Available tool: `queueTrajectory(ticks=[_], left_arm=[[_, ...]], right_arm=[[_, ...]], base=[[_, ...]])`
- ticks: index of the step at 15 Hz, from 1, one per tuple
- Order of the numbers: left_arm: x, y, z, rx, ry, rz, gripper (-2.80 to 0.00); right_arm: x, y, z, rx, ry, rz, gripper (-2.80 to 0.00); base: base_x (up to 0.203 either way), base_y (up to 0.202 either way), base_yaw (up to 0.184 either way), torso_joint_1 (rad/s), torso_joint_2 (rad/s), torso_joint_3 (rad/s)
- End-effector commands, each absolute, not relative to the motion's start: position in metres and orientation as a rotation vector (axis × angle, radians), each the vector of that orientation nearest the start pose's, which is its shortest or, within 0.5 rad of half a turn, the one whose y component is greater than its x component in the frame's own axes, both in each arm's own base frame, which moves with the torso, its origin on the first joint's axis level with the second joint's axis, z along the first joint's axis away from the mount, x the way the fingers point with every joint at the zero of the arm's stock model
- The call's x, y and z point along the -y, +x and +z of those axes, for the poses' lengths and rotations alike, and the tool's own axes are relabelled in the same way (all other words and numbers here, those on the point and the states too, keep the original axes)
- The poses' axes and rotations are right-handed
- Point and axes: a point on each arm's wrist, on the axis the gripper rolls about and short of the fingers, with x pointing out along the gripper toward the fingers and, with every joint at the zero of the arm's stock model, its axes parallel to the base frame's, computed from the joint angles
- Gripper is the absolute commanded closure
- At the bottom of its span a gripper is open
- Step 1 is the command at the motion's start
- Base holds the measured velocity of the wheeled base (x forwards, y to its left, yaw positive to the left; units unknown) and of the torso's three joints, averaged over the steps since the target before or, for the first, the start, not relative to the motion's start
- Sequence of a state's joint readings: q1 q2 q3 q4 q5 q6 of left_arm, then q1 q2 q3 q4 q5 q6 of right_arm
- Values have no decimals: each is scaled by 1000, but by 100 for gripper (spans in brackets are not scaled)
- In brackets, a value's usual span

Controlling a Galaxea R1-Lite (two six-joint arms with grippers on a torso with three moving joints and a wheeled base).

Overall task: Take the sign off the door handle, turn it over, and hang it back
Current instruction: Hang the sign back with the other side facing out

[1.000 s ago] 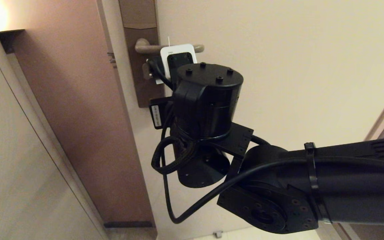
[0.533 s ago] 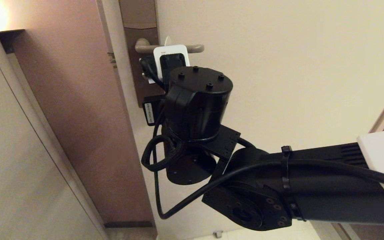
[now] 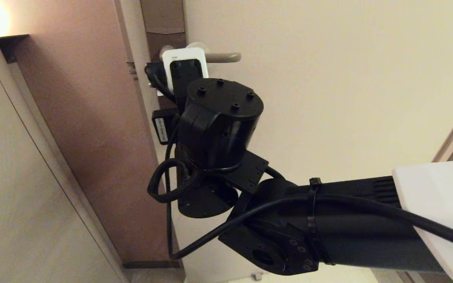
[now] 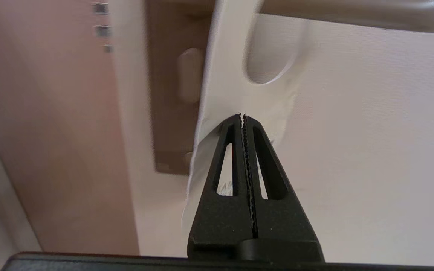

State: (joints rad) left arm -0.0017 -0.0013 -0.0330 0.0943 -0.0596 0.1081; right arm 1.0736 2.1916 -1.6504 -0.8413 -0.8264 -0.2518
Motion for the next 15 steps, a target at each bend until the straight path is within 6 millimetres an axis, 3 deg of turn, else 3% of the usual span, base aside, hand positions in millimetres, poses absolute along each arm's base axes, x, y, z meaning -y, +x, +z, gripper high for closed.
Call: queueTrajectory(ticks=[1,15], left_arm=[[1,-26,75,-59,107,-65,0],[1,-26,75,-58,107,-65,0]], right_arm=[[-396,232,245,208,-3,219,0],[-426,239,226,242,28,241,0]], base=[[0,0,0,0,0,0],[0,0,0,0,0,0]])
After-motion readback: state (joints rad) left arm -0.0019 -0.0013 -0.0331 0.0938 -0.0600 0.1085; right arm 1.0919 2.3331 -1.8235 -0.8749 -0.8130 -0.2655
